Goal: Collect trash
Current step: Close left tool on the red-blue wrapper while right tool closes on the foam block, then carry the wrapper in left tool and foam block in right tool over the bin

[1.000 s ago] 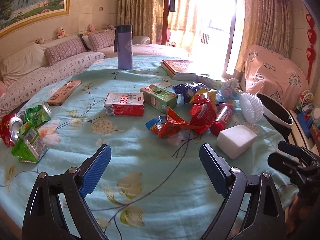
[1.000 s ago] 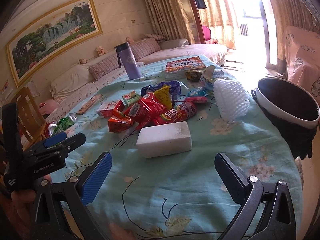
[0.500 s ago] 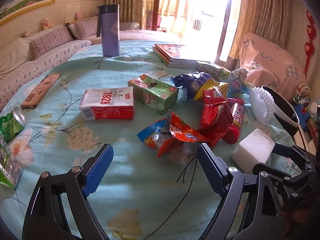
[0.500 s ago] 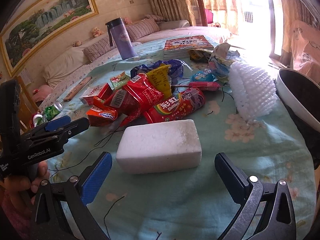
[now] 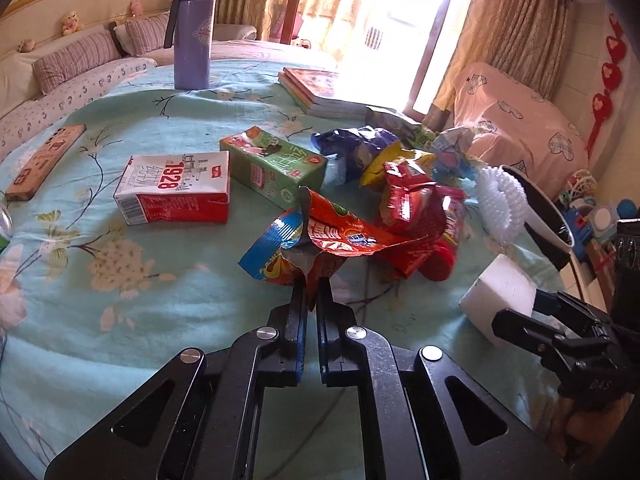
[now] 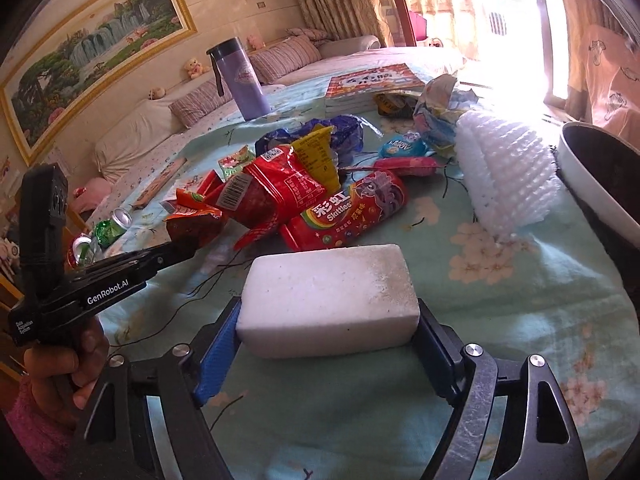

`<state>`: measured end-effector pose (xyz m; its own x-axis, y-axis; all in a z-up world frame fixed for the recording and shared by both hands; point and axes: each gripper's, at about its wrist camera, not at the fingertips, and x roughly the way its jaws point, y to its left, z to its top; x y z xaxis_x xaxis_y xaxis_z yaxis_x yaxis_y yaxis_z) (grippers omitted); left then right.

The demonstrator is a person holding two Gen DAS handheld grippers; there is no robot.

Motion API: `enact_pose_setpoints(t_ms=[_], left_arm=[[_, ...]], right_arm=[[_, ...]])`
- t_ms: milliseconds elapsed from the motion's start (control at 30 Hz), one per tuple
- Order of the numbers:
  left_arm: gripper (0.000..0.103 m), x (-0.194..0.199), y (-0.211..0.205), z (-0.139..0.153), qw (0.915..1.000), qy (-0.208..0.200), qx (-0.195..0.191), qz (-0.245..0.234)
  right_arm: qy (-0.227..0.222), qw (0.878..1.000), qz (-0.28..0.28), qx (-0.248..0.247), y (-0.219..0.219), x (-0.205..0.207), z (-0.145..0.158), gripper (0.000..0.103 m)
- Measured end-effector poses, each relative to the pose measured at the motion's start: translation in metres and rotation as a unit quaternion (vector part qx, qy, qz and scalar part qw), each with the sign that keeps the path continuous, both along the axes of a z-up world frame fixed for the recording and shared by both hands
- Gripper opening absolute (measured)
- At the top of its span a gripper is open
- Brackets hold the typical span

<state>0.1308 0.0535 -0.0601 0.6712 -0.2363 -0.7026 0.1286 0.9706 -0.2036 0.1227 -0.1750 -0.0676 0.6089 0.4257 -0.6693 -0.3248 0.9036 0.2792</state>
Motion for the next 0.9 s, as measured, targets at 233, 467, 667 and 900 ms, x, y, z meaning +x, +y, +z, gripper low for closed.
enact_pose_setpoints(t_ms=[233,467,667,900], left_arm=[[0.004,-0.022,-0.026,0.01,0.9996,-0.003,-0.019,-0.019],[0.004,-0.031,-0.07,0.023,0.9976,-0.012,-0.02,-0.065],[0.004,-0.032,-0.115,0.033,0.9939,-0.019,-0.012,-0.108],[0.004,-0.022,-0.16,0.039,0.9896,-0.022,-0.003,-0.142]], right_arm=[[-0.012,0.999,-0.025,0.017,-0.029,-0.013,0.013,0.081],[-0.021,0.998,-0.06,0.028,-0.067,-0.027,0.02,0.081],[-0.029,0.994,-0.096,0.035,-0.102,-0.035,0.025,0.081],[-0.037,0.989,-0.135,0.038,-0.143,-0.034,0.029,0.081]])
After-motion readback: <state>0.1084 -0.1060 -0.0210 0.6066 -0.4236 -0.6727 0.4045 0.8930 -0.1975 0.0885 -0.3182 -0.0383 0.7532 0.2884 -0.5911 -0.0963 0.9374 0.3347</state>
